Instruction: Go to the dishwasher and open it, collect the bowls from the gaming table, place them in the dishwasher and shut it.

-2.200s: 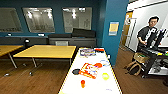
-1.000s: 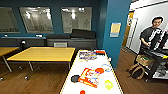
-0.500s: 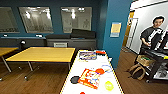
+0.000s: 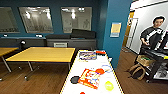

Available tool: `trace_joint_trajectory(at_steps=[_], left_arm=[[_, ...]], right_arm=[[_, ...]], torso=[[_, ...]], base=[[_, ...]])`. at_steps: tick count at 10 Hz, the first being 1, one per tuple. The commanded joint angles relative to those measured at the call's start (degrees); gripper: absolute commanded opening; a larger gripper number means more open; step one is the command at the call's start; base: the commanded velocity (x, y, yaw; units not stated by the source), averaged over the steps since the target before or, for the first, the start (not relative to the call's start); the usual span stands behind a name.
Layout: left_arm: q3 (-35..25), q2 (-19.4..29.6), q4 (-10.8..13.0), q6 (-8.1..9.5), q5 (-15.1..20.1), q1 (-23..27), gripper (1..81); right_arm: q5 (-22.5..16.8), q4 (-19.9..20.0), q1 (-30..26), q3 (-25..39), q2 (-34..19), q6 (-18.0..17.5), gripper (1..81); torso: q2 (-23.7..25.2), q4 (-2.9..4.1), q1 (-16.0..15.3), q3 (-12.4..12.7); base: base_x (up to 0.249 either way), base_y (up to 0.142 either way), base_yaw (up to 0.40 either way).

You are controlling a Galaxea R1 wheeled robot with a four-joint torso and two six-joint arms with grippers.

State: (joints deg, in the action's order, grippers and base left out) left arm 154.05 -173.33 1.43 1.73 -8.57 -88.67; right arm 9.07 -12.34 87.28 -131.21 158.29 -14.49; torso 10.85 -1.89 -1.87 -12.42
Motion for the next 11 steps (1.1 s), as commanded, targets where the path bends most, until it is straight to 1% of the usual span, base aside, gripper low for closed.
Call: trace_joint_trajectory(at_steps=[1,4,5,6,8,10,11], left_arm=[[-0.4,-0.2,0.4,0.11,2.9,2.1,81.1],[-0.4,-0.3,0.1,0.11,2.9,2.1,81.1],[-0.4,-0.3,0.0,0.11,2.9,2.1,81.1],[-0.4,-0.3,0.0,0.11,2.9,2.1,81.1],[-0.4,-0.3,-0.1,0.11,2.9,2.1,81.1],[-0.4,-0.4,-0.1,0.11,2.8,2.1,81.1],[-0.4,-0.4,-0.1,0.11,2.8,2.1,81.1]], right_arm=[[6.0,1.6,-0.2,18.1,-22.2,-7.0,81.1],[8.5,1.5,-1.5,27.8,-31.5,-8.1,81.1],[8.9,1.5,-2.5,32.9,-35.6,-8.1,81.1],[8.9,1.5,-3.9,37.6,-39.7,-8.1,81.1],[9.9,1.7,-6.5,45.8,-47.4,-8.1,81.1],[10.0,1.8,-10.0,53.6,-54.0,-8.2,81.1],[9.8,1.9,-11.8,56.6,-56.6,-8.9,81.1]], torso=[[0.0,0.0,0.0,0.0],[0.0,0.0,0.0,0.0],[0.0,0.0,0.0,0.0],[0.0,0.0,0.0,-1.8],[0.0,0.0,0.0,-3.3],[0.0,0.0,0.0,-5.5],[0.0,0.0,0.0,-6.6]], base=[[0.0,0.0,0.0],[0.0,0.0,0.0],[0.0,0.0,0.0],[0.0,0.0,0.0],[0.0,0.0,0.0],[0.0,0.0,0.0],[0.0,0.0,0.0]])
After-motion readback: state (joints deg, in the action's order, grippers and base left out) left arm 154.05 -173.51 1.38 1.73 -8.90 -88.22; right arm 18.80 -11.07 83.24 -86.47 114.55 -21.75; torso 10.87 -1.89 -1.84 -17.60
